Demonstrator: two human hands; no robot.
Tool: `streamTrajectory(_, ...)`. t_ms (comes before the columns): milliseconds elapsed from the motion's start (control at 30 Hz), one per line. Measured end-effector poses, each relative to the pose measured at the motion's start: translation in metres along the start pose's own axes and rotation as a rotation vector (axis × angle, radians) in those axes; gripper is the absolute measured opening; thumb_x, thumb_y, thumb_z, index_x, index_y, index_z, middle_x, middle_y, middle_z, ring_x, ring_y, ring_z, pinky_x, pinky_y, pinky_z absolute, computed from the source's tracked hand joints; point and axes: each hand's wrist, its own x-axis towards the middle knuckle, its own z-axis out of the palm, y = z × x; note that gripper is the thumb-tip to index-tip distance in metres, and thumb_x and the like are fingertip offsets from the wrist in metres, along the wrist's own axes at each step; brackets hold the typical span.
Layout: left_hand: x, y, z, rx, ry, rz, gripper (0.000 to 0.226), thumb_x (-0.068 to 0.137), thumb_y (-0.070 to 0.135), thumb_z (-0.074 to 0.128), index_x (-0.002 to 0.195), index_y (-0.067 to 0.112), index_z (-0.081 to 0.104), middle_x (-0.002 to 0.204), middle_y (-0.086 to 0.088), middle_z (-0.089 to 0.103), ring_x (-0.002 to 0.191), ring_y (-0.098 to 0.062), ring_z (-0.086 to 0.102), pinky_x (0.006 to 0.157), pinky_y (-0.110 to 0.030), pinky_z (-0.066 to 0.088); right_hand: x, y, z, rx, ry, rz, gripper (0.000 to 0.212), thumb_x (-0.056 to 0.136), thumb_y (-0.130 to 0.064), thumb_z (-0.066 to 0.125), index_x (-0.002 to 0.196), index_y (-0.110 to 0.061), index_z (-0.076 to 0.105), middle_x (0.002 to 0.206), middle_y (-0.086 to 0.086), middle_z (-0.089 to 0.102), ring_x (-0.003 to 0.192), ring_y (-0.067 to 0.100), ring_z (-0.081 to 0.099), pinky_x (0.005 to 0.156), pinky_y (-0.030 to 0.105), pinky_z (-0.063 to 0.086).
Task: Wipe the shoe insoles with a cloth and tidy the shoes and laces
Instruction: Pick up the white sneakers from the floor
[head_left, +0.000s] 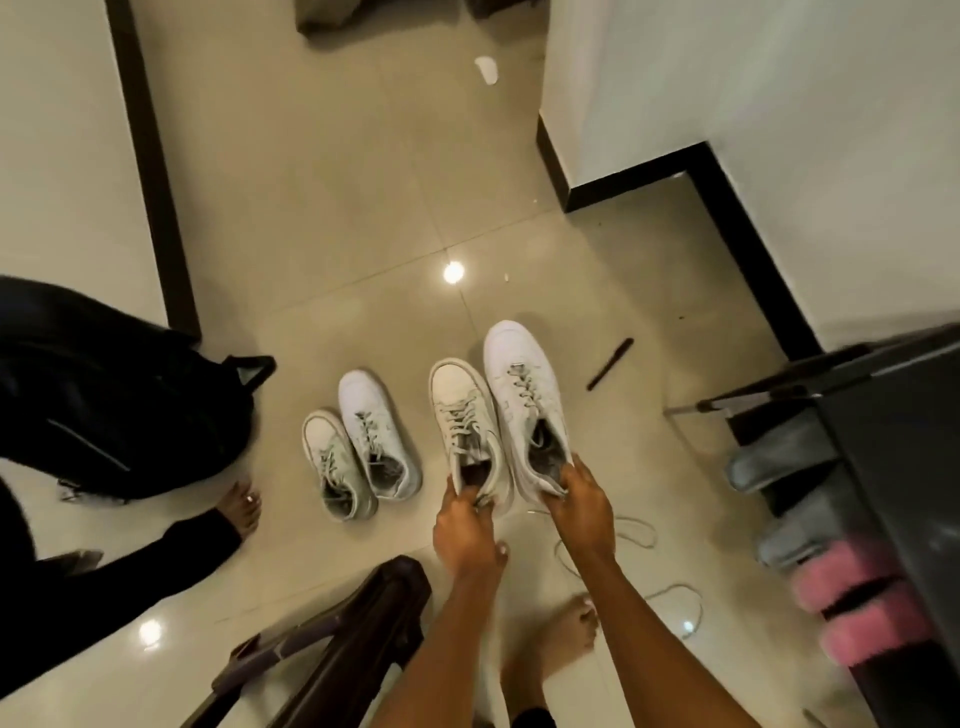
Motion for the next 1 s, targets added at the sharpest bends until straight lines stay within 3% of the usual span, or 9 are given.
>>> streamTrajectory(133, 0.072, -0.044, 0.040, 0.006, 0.061, -0.059, 0.021, 0.088, 0.021, 0.060, 0.105, 0.012, 0.069, 0.111, -0.014, 0.067, 0.097, -0.032, 0.063, 0.078, -0.034, 0.046, 0.051, 0.015, 0.077, -0.044, -0.084, -0.098, 0.024, 0.078, -0.011, 0.067, 0.101, -0.007, 0.063, 0.121, 0.007, 0.060, 0.100, 0.030, 0.060, 0.075, 0.029, 0.046)
streamTrajectory(300, 0.139, -0.083, 0.086, -0.040, 0.112, -0.109, 0.021, 0.087, 0.019, 0.063, 0.104, 0.009, 0.070, 0.105, -0.015, 0.068, 0.095, -0.034, 0.064, 0.074, -0.036, 0.048, 0.095, 0.033, 0.150, -0.062, -0.106, -0.153, 0.017, 0.080, -0.011, 0.066, 0.094, -0.004, 0.061, 0.113, 0.010, 0.061, 0.094, 0.031, 0.059, 0.067, 0.024, 0.036)
streamTrajectory(533, 0.181, -0.105, 0.124, -0.038, 0.073, -0.179, 0.019, 0.088, 0.014, 0.061, 0.104, 0.007, 0.069, 0.106, -0.016, 0.067, 0.097, -0.034, 0.064, 0.079, -0.038, 0.050, 0.119, 0.053, 0.184, -0.125, -0.045, -0.231, 0.011, 0.080, -0.009, 0.066, 0.086, -0.005, 0.058, 0.121, 0.011, 0.060, 0.092, 0.033, 0.059, 0.067, 0.030, 0.043)
streamTrajectory(600, 0.177, -0.102, 0.124, -0.017, 0.021, -0.182, 0.023, 0.089, 0.012, 0.056, 0.110, 0.006, 0.065, 0.121, -0.018, 0.059, 0.107, -0.035, 0.060, 0.083, -0.040, 0.049, 0.121, 0.054, 0.183, -0.151, -0.051, -0.230, 0.013, 0.079, -0.010, 0.067, 0.088, -0.007, 0.058, 0.122, 0.010, 0.059, 0.094, 0.032, 0.060, 0.069, 0.030, 0.045)
streamTrajectory(667, 0.175, -0.100, 0.123, 0.053, 0.005, -0.129, 0.031, 0.088, 0.008, 0.055, 0.119, 0.005, 0.057, 0.141, -0.017, 0.039, 0.125, -0.033, 0.046, 0.090, -0.042, 0.046, 0.121, 0.054, 0.182, -0.171, -0.055, -0.222, 0.015, 0.078, -0.009, 0.068, 0.089, -0.006, 0.059, 0.124, 0.010, 0.058, 0.095, 0.032, 0.060, 0.070, 0.031, 0.047)
streamTrajectory(733, 0.176, -0.096, 0.120, 0.123, 0.060, -0.013, 0.047, 0.084, 0.004, 0.058, 0.129, 0.005, 0.046, 0.148, -0.019, 0.025, 0.138, -0.033, 0.027, 0.103, -0.043, 0.040, 0.123, 0.054, 0.183, -0.182, -0.049, -0.210, 0.015, 0.080, -0.008, 0.067, 0.092, -0.006, 0.059, 0.123, 0.011, 0.059, 0.095, 0.032, 0.060, 0.071, 0.033, 0.049)
streamTrajectory(867, 0.179, -0.079, 0.115, 0.224, 0.158, 0.177, 0.049, 0.089, 0.011, 0.047, 0.136, 0.005, 0.038, 0.150, -0.022, 0.024, 0.141, -0.035, 0.019, 0.116, -0.043, 0.021, 0.131, 0.057, 0.190, -0.192, -0.030, -0.169, 0.021, 0.080, -0.003, 0.063, 0.101, -0.005, 0.060, 0.126, 0.012, 0.056, 0.099, 0.034, 0.060, 0.072, 0.037, 0.051)
streamTrajectory(1000, 0.171, -0.074, 0.117, 0.259, 0.123, 0.169, 0.053, 0.095, 0.019, 0.036, 0.145, 0.005, 0.025, 0.156, -0.018, 0.014, 0.145, -0.031, 0.009, 0.119, -0.042, 0.011, 0.135, 0.058, 0.193, -0.280, -0.110, -0.125, 0.031, 0.084, -0.001, 0.057, 0.115, -0.006, 0.055, 0.137, 0.016, 0.044, 0.114, 0.035, 0.052, 0.082, 0.041, 0.050)
